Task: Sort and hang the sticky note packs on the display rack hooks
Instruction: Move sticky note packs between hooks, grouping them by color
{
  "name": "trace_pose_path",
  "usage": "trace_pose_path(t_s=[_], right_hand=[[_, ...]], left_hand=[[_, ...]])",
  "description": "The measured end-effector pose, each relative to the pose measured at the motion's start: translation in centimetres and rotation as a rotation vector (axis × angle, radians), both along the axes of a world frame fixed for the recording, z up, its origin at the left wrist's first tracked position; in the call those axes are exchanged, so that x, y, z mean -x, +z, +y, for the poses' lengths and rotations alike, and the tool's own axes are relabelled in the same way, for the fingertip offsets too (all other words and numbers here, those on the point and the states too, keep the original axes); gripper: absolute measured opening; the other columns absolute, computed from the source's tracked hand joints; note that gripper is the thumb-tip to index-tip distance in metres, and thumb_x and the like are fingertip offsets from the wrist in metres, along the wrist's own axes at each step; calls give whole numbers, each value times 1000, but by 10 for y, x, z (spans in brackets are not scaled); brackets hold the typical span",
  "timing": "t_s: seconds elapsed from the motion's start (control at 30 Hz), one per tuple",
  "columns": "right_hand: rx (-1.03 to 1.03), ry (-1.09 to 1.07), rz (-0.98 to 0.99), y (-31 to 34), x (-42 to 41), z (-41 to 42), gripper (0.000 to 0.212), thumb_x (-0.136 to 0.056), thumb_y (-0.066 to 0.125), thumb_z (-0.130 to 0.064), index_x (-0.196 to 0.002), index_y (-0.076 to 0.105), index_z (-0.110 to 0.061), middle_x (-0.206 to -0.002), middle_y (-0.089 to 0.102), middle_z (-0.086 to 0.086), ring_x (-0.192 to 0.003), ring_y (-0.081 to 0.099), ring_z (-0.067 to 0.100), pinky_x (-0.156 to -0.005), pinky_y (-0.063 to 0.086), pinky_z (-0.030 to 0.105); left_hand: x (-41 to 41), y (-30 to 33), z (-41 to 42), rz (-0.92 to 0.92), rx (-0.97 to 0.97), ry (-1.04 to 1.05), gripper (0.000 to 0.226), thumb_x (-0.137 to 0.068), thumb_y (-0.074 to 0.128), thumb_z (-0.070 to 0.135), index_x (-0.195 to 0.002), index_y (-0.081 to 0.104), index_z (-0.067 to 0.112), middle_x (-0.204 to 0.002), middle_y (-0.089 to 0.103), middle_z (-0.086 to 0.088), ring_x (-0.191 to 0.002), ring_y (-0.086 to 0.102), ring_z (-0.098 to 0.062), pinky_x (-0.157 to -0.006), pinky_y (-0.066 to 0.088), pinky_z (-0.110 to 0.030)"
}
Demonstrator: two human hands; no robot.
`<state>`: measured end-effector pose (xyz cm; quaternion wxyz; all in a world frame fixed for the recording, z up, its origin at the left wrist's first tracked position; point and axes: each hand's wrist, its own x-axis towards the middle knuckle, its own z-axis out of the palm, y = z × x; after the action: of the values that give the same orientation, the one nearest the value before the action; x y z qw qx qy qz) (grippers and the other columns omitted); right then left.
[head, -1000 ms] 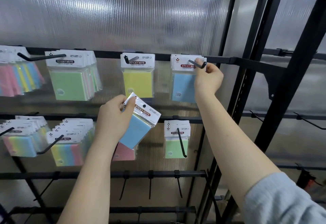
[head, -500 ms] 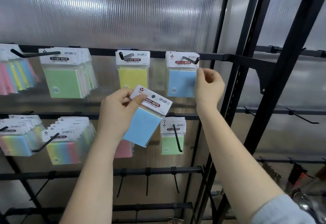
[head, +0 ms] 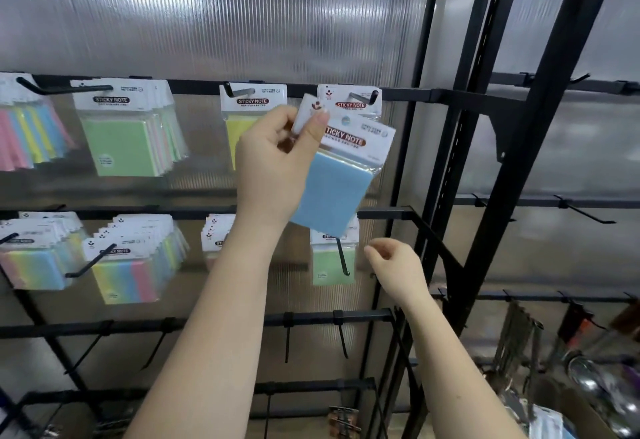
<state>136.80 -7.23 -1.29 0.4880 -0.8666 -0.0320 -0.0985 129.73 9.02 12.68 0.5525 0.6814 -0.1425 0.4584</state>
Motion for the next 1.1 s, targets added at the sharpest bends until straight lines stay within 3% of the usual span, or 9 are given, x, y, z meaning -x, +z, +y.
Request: trace_pose_path(t_s=[0.07, 0.2, 0.3, 0.4, 0.57, 0.67, 0.8, 0.97, 1.1], right_hand=[[13, 15, 29, -9, 1, 1, 32, -94, 55, -23, -123, 62, -12, -112, 67, 0, -97, 57, 10, -79, 39, 20], [36, 17, 49, -18, 2, 4, 30, -94, 55, -22, -121, 63, -12, -113, 67, 1, -96, 57, 10, -79, 39, 20], [52, 9, 62, -21, 1, 5, 29, -94, 54, -22, -120, 64, -13, -113, 66, 1, -95, 55, 10, -78, 37, 20], [44, 19, 62, -21, 1, 5, 29, -94, 54, -21, -120, 64, -12, -111, 66, 1, -93, 55, 9, -75, 37, 20], [28, 41, 36, -19, 1, 5, 30, -95, 54, -20, -122, 62, -11, -112, 66, 1, -94, 55, 7, -61, 33, 5], [17, 46, 27, -17, 0, 6, 30, -95, 54, -21, -122, 62, -11, -113, 66, 1, -93, 55, 7, -61, 33, 4], [5, 44, 16, -14, 0, 6, 29, -95, 53, -21, -121, 63, -11, -111, 67, 0, -94, 56, 7, -62, 34, 4], [0, 44, 17, -13, -1, 6, 27, -95, 53, -21, -118, 64, -12, -107, 67, -1, -92, 56, 8, -60, 34, 6], [3, 47, 27, -10, -3, 7, 27, -95, 52, -21, -118, 64, -12, -110, 67, 2, -92, 56, 9, -64, 39, 16]], left_hand=[[0, 8, -7, -32, 3, -6, 26, -90, 61, 29, -73, 61, 9, -73, 65, -20, -62, 61, -26, -56, 44, -37], [-4, 20, -23, -59, 17, 19, 24, -90, 61, 26, -68, 54, 27, -63, 62, 0, -57, 55, -12, -53, 40, -30], [-12, 22, -31, -70, -11, 40, 24, -91, 62, 25, -67, 54, 24, -67, 66, -5, -65, 63, -25, -55, 45, -36], [-23, 18, -32, -70, -22, 28, 25, -90, 62, 26, -71, 60, 10, -67, 65, -11, -66, 60, -30, -53, 43, -35], [-33, 16, -30, -62, 24, 72, 34, -91, 61, 23, -68, 56, -2, -52, 41, 7, -50, 32, -6, -48, 25, -19], [-35, 18, -31, -54, 36, 69, 35, -91, 61, 22, -67, 55, -3, -51, 40, 8, -49, 31, -4, -48, 24, -19], [-41, 15, -34, -34, 48, 87, 36, -90, 62, 24, -68, 54, -4, -53, 48, -10, -52, 36, -10, -50, 27, -26], [-54, 11, -31, 12, 45, 120, 36, -89, 61, 24, -64, 51, 1, -51, 41, 4, -52, 33, -11, -50, 27, -25], [-65, 14, -27, 89, 9, 153, 32, -91, 59, 27, -64, 47, 13, -52, 43, 8, -50, 36, -9, -48, 26, -20]])
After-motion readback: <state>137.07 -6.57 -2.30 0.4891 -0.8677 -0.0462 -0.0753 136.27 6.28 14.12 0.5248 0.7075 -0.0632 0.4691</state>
